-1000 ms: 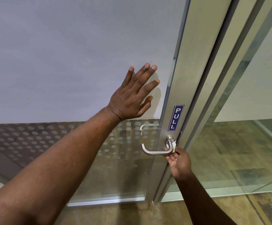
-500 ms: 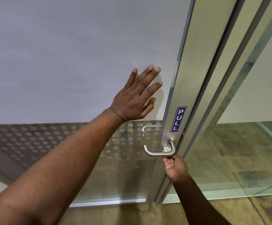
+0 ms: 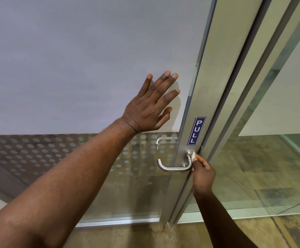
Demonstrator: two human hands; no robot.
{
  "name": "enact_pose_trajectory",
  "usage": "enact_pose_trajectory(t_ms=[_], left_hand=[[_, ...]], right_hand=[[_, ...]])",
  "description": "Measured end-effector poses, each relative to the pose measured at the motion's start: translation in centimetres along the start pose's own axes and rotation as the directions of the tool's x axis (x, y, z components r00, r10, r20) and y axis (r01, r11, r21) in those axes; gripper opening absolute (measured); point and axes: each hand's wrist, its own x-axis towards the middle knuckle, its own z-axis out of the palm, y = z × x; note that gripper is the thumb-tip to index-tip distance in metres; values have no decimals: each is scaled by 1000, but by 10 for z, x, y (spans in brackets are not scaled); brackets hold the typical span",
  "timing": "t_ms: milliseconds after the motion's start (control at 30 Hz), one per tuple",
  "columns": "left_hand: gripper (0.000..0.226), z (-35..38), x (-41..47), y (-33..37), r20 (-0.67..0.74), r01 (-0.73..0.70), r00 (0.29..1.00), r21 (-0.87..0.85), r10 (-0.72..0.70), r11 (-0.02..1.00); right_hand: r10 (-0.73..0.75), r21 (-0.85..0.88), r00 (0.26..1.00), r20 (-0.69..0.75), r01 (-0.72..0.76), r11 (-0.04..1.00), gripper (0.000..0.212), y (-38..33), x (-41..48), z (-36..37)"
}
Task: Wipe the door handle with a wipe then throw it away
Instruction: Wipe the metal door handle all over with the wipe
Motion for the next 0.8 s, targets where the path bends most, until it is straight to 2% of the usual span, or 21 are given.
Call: enact_pose_trajectory(t_ms=[100,167,233,333,400,433,500,667,733,800], left_hand=[[58,1,0,0,7,4,1000,1,-4,1000],[57,0,0,0,1,0,1000,3,0,1000],[56,-1,0,0,-8,-4,1000,1,4,1000],[55,-1,0,1,-9,-2,1000,0,2,1000],[55,-1,0,1,-4,-1,1000,0,1,1000],[55,-1,0,1,-1,-1,1000,1,1,1000],[55,-2,0,1,0,-2,1000,5,2,1000],[56,-1,0,1,-2,-4,1000,8,4,1000],[56,-1,0,1,-7,-6,1000,7,6,1000],[56,-1,0,1,-12,-5,1000,8,5,1000]], right_hand=[[-216,-237,976,24,215,947,26,-9,-9,1],[-353,-356,931,95,363,861,23,-13,-15,3],[-449,-490,870,205,488,722,23,-13,-16,4],[-499,-679,775,389,607,413,27,-14,-15,3],[-500,-721,719,483,650,239,28,-17,-17,2],[-496,-728,709,501,656,201,28,-19,-18,2],[-472,-737,733,490,638,225,25,-23,-21,2],[-431,-715,805,407,575,399,19,-22,-25,-14],[-424,-699,804,417,582,417,21,-18,-27,-22],[-420,-656,773,476,630,416,33,-14,-31,-27]])
